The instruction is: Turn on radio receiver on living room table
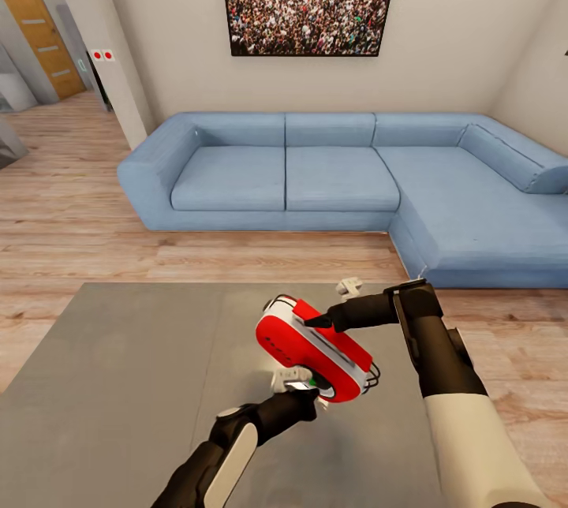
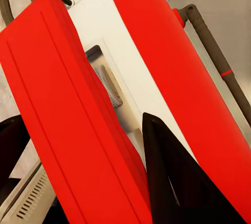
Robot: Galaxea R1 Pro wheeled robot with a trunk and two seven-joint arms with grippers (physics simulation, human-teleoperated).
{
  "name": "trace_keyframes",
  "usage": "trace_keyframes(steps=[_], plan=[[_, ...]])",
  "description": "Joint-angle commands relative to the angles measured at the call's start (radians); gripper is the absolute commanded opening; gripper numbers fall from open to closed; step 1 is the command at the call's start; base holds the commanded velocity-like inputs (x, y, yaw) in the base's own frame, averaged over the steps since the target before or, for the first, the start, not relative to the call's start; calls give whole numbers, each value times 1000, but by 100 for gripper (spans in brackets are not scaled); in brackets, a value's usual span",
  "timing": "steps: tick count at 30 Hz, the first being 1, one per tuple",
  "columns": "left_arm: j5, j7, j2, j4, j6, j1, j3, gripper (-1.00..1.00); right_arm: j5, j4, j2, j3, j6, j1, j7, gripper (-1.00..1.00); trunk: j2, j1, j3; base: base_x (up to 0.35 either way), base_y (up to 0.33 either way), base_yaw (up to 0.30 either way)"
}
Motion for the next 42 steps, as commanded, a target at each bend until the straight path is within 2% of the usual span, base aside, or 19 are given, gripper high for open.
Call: trace_keyframes(steps=[1, 10, 21, 22, 24, 31, 33, 37, 42], plan=[[2, 0, 0, 0, -1, 0, -1, -100, -5, 0, 0, 3, 4, 0, 2, -100, 0, 0, 0, 0, 0, 0], [7, 0, 0, 0, -3, -1, -4, -100, -5, 14, -1, 22, 4, 0, 2, -100, 0, 0, 0, 0, 0, 0], [5, 0, 0, -1, -2, -1, -6, -100, 13, 21, -18, 26, 4, 0, -25, -100, 0, 0, 0, 0, 0, 0], [5, 0, 0, -1, -2, -1, -7, -100, 14, 21, -19, 26, 4, 0, -36, -100, 0, 0, 0, 0, 0, 0], [5, 0, 0, -2, -1, -2, -8, -100, 15, 21, -20, 26, 4, 0, -101, -100, 0, 0, 0, 0, 0, 0], [-1, -3, 0, -7, 13, -2, -11, -100, 21, 20, -21, 26, 4, 0, -214, -100, 0, 0, 0, 0, 0, 0], [-2, -4, 0, -7, 14, -2, -11, -100, 28, 20, -21, 27, 4, 0, -228, -100, 0, 0, 0, 0, 0, 0], [-4, -6, 0, -7, 15, -2, -13, -100, 78, 20, -21, 26, 4, 0, -261, -100, 0, 0, 0, 0, 0, 0], [-7, -11, 0, -8, 16, -2, -28, -100, 98, 20, -23, 22, 4, 0, -270, -100, 0, 0, 0, 0, 0, 0]])
